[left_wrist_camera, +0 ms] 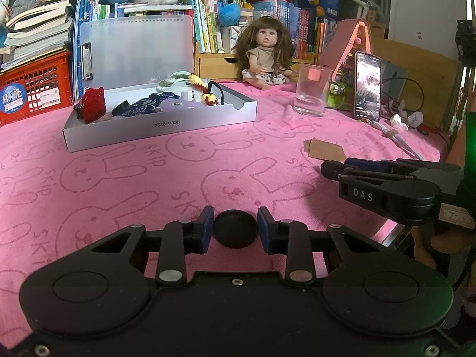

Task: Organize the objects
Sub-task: 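Close the left gripper on a black round puck while the right grasps another, then lift both black pucks and carry them toward the white box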

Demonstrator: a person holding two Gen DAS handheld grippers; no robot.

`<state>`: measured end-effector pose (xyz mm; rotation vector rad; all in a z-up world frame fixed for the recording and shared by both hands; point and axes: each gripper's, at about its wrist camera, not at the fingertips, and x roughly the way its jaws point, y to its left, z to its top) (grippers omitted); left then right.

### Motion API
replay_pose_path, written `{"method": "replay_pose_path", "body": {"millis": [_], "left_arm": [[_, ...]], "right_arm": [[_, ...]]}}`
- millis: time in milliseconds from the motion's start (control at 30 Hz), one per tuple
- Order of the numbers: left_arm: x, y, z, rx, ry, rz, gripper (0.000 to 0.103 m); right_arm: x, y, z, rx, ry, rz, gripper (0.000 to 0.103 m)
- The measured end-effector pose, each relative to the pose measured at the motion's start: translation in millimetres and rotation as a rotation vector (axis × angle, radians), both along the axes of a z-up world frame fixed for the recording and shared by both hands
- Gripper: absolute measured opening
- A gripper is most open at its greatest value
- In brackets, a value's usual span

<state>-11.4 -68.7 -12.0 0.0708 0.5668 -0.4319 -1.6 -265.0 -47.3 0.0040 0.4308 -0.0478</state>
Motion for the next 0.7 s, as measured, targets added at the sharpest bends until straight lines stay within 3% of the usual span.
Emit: {"method": "replay_pose_path", "body": {"millis": [700], "left_arm": [[7.1, 9.8, 7.1, -0.025, -0.01, 0.059, 0.03]], "right_arm": [[-3.7, 1.8, 7.1, 0.02, -0.023, 0.024, 0.036]]}}
